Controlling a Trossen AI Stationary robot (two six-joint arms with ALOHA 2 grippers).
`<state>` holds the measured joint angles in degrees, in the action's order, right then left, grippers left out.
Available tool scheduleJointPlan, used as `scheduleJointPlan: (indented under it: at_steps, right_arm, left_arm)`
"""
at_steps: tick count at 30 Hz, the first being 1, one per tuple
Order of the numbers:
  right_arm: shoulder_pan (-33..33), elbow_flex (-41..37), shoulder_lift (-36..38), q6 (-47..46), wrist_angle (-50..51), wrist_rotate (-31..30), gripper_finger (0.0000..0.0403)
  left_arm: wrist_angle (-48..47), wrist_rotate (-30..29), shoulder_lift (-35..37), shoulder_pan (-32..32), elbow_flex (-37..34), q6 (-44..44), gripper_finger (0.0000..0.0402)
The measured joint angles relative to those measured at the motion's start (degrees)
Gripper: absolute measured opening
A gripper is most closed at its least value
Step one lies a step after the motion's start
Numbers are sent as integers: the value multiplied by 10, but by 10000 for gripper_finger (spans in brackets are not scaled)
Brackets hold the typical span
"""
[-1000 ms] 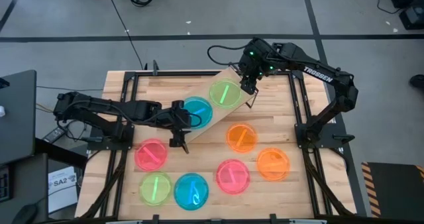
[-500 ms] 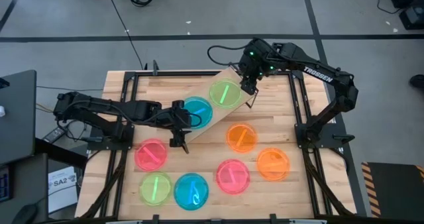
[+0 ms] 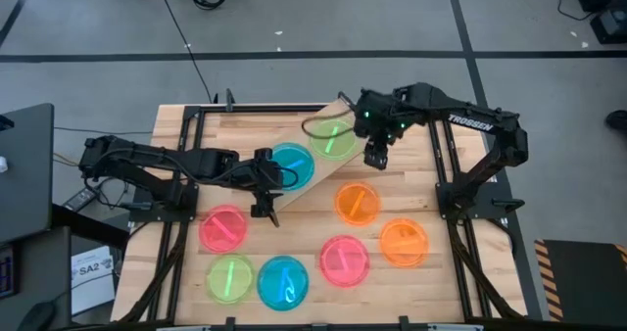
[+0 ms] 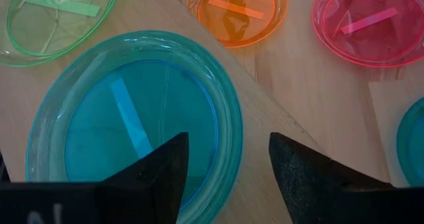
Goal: Place and stack plates onto a shelf
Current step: Stack the top orange plate on the green plate on the shelf
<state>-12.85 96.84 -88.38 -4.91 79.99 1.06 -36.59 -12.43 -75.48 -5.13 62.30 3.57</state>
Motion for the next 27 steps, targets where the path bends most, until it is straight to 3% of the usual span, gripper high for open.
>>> scheduleJointPlan:
  at_steps: [8, 13, 19, 27]
  right_arm:
    - [91, 0, 18, -17, 20, -6, 203]
    - [141, -13, 77, -81, 30, -79, 203]
    - [190, -138, 203, -202, -9, -148, 203]
    - [203, -350, 342, -366, -140, -149, 203]
  left_arm:
    - [0, 0, 0, 0, 0, 0, 217]
    - [0, 0, 0, 0, 0, 0, 217]
    - [0, 0, 0, 0, 0, 0, 217]
    - [0, 0, 0, 0, 0, 0, 217]
